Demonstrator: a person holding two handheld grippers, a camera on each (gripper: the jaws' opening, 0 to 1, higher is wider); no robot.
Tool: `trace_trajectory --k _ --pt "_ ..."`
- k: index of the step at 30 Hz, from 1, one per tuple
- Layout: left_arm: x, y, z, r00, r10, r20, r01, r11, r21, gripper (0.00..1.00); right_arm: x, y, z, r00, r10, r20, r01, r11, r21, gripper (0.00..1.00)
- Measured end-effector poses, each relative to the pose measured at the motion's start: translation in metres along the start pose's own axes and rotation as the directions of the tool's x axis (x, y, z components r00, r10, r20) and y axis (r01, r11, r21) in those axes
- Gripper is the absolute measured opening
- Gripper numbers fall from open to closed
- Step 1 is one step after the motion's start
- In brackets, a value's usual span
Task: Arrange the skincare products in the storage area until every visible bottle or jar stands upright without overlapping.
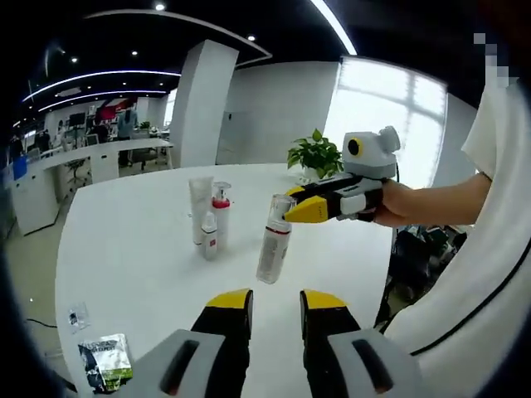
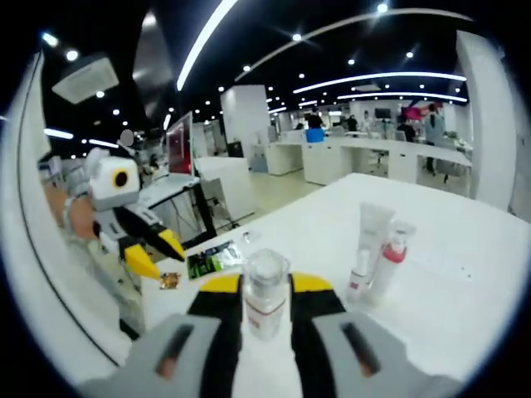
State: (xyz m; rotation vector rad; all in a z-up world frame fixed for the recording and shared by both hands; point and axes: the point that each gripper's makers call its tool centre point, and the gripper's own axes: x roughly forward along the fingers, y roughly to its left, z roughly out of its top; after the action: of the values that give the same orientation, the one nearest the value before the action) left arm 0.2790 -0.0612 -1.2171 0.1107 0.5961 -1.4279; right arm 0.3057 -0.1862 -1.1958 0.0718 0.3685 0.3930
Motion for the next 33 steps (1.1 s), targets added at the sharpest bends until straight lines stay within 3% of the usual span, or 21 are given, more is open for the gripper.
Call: trace_trajectory --k 7,16,26,33 --pt "-0.009 -0.005 -0.014 0.998 0.065 -0.013 -0.065 0.997 -0.046 0.23 0.011 -0.037 -0.009 0.999 -0.050 -0.004 0.050 0.998 -0.025 0.19" --pt "-0.027 -0.013 -0.034 0.986 0.163 -0.025 -0.165 0.979 -0.123 0.23 0.027 -0.087 -0.027 0.992 -0.127 -0.018 0.126 0.991 -0.035 0.19" --pt "-0.041 -0.015 -0.043 0.971 0.238 -0.016 -0.236 0.950 -0.204 0.23 0.045 -0.112 -0.040 0.986 -0.163 -0.031 0.163 0.986 -0.025 0.19" --pt "-0.045 -0.015 -0.049 0.966 0.257 -0.029 -0.257 0.941 -0.219 0.23 0.051 -0.129 -0.043 0.979 -0.203 -0.035 0.202 0.979 -0.017 0.19"
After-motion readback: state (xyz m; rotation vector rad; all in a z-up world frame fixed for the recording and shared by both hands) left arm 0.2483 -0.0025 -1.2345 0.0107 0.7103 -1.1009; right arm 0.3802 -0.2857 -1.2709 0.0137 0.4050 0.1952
